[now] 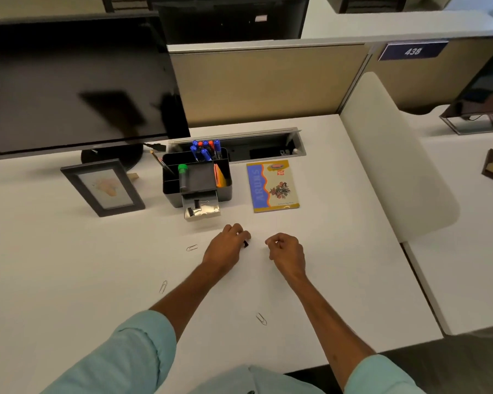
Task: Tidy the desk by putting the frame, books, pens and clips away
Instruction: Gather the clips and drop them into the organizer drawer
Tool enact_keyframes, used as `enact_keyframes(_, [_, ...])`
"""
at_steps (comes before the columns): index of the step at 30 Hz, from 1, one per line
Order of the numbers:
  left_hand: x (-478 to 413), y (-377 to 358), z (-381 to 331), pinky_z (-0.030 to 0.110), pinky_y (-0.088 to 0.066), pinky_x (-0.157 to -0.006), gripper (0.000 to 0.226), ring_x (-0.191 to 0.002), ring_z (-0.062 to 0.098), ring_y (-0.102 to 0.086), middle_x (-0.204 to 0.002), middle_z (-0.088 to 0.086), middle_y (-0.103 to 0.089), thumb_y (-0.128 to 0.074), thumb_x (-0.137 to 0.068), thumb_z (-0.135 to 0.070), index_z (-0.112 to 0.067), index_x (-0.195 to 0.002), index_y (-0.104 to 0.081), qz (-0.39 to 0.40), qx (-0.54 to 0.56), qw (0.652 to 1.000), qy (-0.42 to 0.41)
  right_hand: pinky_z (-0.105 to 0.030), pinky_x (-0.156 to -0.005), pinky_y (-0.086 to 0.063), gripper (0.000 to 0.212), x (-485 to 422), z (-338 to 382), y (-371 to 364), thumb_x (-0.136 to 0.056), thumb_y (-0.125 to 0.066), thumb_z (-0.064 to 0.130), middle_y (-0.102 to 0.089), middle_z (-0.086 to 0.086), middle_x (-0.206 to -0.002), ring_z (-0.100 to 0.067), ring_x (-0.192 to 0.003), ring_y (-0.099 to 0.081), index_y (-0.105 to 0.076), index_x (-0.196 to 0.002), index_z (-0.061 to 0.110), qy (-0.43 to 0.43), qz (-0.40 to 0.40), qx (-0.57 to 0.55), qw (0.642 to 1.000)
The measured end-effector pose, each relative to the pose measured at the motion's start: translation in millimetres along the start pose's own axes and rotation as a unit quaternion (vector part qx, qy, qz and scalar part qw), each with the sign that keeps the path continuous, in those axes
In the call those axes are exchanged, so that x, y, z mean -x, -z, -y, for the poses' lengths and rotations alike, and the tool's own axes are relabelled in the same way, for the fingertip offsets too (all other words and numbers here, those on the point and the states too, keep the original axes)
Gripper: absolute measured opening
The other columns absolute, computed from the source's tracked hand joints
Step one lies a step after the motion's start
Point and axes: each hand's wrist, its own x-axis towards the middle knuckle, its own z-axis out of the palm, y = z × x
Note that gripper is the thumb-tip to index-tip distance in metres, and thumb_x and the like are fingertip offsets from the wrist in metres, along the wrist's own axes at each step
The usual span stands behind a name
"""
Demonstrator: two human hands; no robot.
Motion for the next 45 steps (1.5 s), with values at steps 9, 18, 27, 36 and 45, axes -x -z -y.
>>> enact_keyframes(9, [-4,-3,2,0.037,-0.055,-0.089,0.015,-0.107,0.022,-0.056,-0.124,0.004,-0.061,-0.059,-0.104,-0.017,-0.016,-0.119,-0.060,0.002,0.057,0.998,0.040,-0.038,-0.078,-0.060,0.016,-6,-5,2,-0.099,-0.064,0.032,-0.075,0.003,-0.070,-0.014,-0.074,-0.072,-0.076,-0.093,0.025,0.009,0.034,0.012,0.999])
enact_keyframes(18, [12,2,12,0.036,-0.055,-0.100,0.023,-0.105,0.022,-0.068,-0.116,0.007,-0.074,-0.065,-0.100,-0.008,-0.011,-0.120,-0.076,-0.119,0.322,0.922,0.180,-0.034,-0.059,-0.059,0.013,5,15,-28,-0.100,-0.068,0.030,-0.080,0.002,-0.089,-0.022,-0.062,-0.073,-0.075,-0.099,0.019,-0.004,0.151,-0.033,0.988])
enact_keyframes(27, [40,7,36,0.041,-0.064,-0.090,0.014,-0.079,0.014,-0.079,-0.093,0.005,-0.079,-0.070,-0.098,-0.015,-0.008,-0.109,-0.074,-0.141,0.459,0.847,0.228,-0.033,-0.058,-0.055,0.015,19,41,-58,-0.099,-0.069,0.027,-0.080,0.000,-0.085,-0.020,-0.061,-0.070,-0.074,-0.097,0.014,-0.003,0.126,-0.103,0.987])
enact_keyframes(36, [61,15,64,0.035,-0.066,-0.084,0.022,-0.080,0.013,-0.079,-0.101,0.010,-0.079,-0.069,-0.101,-0.026,-0.009,-0.114,-0.074,-0.162,0.512,0.814,0.220,-0.027,-0.050,-0.049,0.010,24,74,-73,-0.096,-0.067,0.017,-0.079,-0.001,-0.081,-0.021,-0.056,-0.067,-0.076,-0.093,0.015,0.038,0.124,-0.124,0.984])
enact_keyframes(45, [94,21,108,0.022,-0.048,-0.103,0.023,-0.119,0.007,-0.064,-0.130,-0.010,-0.070,-0.062,-0.102,-0.026,-0.025,-0.123,-0.071,-0.183,0.320,0.911,0.188,-0.028,-0.064,-0.045,0.013,-15,153,-86,-0.097,-0.065,0.030,-0.071,0.004,-0.083,-0.020,-0.079,-0.066,-0.073,-0.095,0.021,0.134,-0.054,0.028,0.989])
